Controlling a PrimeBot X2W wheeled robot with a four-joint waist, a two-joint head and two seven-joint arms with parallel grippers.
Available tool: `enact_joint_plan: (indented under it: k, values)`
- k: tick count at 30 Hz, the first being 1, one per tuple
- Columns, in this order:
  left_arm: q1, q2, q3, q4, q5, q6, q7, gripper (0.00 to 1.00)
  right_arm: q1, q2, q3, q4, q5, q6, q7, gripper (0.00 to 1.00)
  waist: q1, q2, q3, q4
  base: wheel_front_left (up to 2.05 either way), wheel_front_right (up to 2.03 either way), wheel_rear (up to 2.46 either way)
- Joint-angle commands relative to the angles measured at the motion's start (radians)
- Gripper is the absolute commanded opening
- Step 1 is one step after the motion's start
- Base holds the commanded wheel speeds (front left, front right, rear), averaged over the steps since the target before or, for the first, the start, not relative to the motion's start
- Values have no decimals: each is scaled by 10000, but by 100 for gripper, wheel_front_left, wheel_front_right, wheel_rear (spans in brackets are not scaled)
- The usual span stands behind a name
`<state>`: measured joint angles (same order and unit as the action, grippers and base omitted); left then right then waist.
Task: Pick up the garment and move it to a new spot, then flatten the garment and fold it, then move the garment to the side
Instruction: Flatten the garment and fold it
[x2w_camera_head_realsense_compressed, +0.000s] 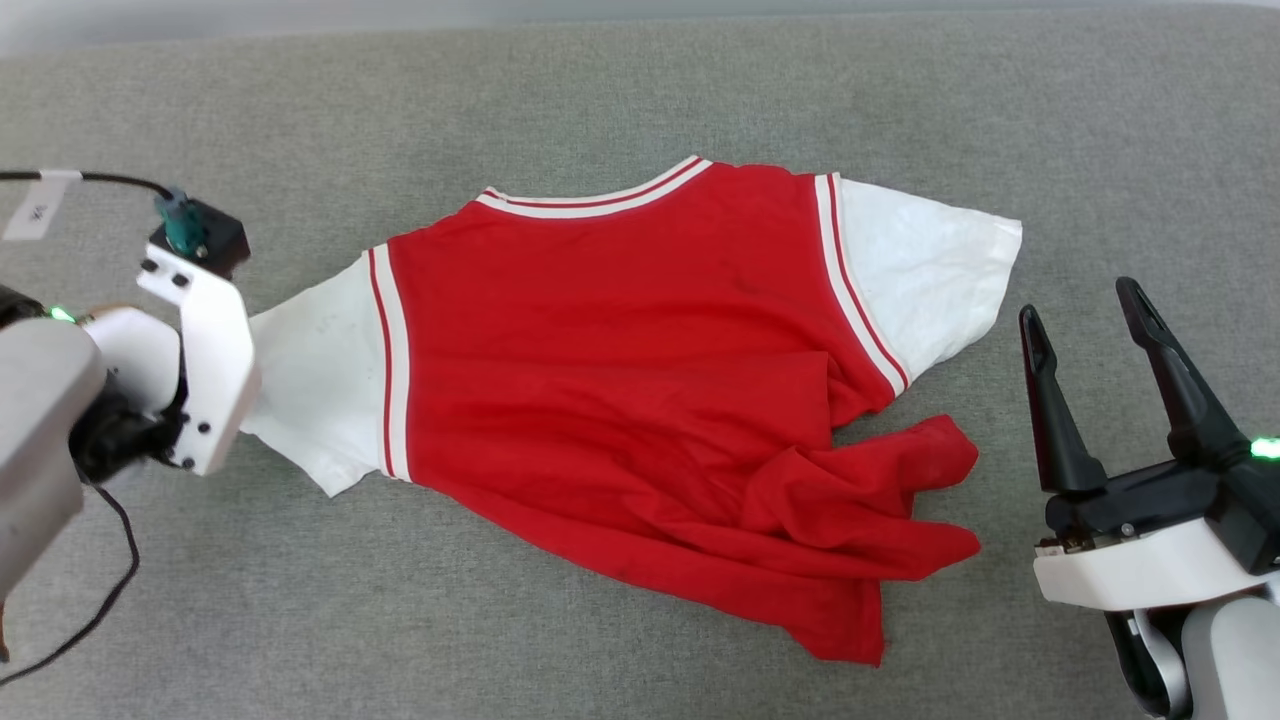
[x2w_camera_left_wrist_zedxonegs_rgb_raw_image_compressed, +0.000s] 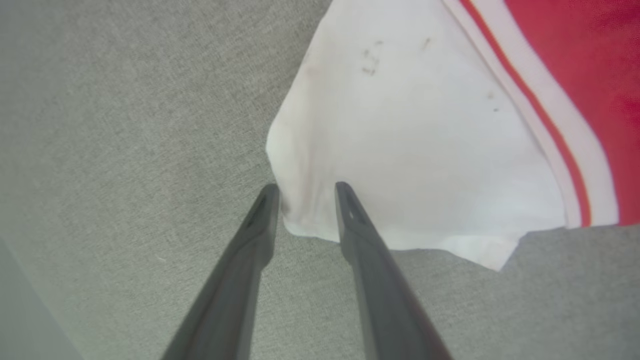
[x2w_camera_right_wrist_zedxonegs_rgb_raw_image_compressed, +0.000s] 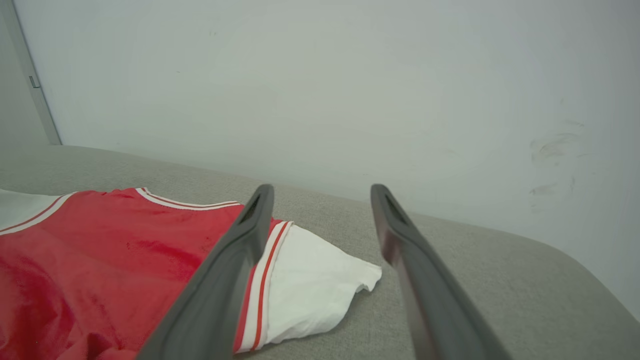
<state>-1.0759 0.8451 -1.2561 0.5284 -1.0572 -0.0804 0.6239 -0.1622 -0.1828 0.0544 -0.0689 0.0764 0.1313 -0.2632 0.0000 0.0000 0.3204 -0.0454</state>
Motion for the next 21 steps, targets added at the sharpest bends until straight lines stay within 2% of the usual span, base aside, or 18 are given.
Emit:
enact_joint_plan:
  k: [1,4,10,13,21]
  values:
    - [-258,35,122,100,76,2,-111,100,130,-57,-42,32,9,-11,-22,100,0,0,-67,30,0,0,0]
    - [-665,51,335,131,29,-46,-177,100,155,-27,-55,-5,2,-11,-22,100,0,0,-98,43,0,0,0]
    - [-1269,237,355,92,27,-212,384,100,27,-39,58,-185,-76,-11,-22,100,0,0,204,-70,0,0,0]
    - [-1062,336,225,211,-61,-222,867,100,-84,-15,169,-275,-102,-11,-22,100,0,0,438,-203,0,0,0]
    - [-56,121,123,522,-744,-189,1226,100,-254,37,231,-230,-143,-11,-22,100,0,0,745,-475,0,0,0]
